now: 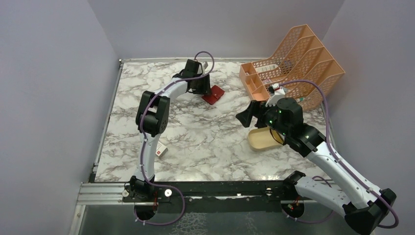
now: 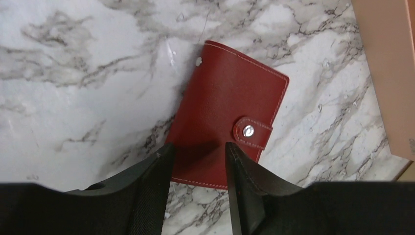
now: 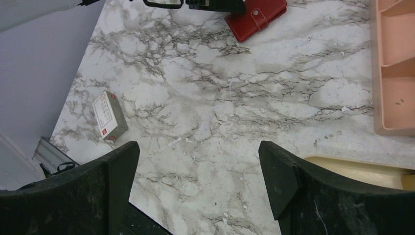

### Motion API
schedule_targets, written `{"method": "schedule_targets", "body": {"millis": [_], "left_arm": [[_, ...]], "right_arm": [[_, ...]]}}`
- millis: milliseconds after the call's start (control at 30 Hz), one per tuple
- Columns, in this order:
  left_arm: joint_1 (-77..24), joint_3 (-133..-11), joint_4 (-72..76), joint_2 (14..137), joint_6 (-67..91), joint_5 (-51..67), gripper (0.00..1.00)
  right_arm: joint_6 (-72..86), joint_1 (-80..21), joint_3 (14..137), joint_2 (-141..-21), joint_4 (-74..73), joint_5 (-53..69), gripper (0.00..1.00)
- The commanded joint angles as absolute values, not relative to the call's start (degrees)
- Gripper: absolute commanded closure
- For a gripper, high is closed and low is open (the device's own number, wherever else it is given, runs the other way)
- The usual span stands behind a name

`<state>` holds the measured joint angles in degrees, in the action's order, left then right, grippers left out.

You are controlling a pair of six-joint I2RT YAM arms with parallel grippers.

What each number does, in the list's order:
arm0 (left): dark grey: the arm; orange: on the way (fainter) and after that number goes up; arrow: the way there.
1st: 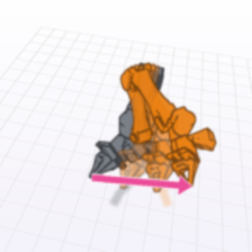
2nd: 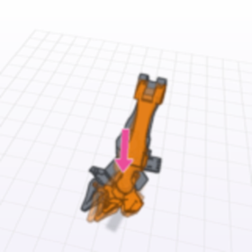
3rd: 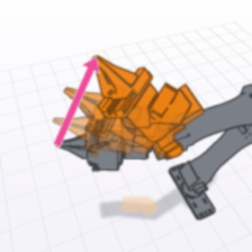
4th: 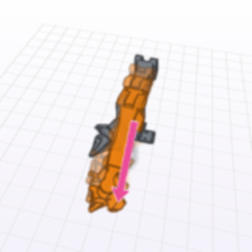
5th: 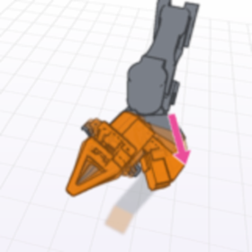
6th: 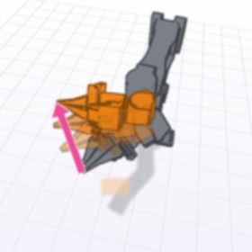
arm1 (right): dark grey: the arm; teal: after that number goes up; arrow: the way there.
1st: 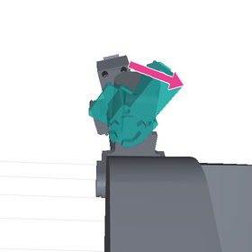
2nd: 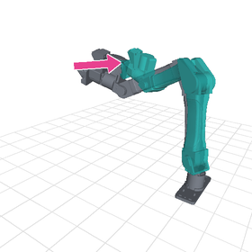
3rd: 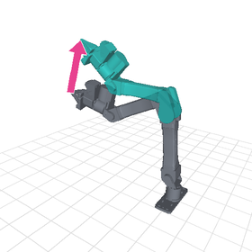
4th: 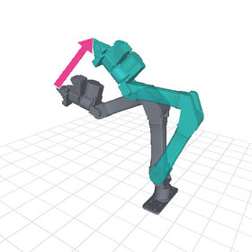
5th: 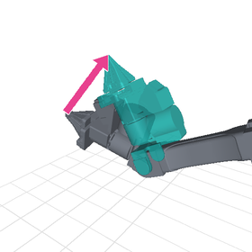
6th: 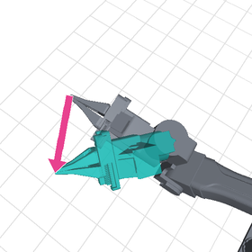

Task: Put the credit cards into the card holder
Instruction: Move the card holder to the center of the board.

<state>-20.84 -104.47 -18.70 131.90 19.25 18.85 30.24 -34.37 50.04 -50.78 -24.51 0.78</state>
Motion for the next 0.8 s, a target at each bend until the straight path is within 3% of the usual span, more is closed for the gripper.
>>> {"method": "schedule_targets", "body": {"millis": [0,233,533,767], "left_arm": [[-21.9,-98.5,-23.3,127.8,22.6,17.0,0.55],[-22.4,-93.0,-24.4,125.2,22.0,14.3,0.61],[-22.4,-96.3,-24.2,124.4,21.1,8.3,0.6],[-22.4,-97.9,-22.7,128.0,20.8,13.5,0.65]], "right_arm": [[30.3,-34.0,49.4,-49.4,-24.7,0.0,0.07],[31.9,-34.0,48.3,-50.2,-25.1,-0.4,0.07],[32.7,-34.0,49.2,-50.8,-25.4,0.4,0.08],[32.8,-34.0,49.4,-51.1,-25.6,0.3,0.09]]}}
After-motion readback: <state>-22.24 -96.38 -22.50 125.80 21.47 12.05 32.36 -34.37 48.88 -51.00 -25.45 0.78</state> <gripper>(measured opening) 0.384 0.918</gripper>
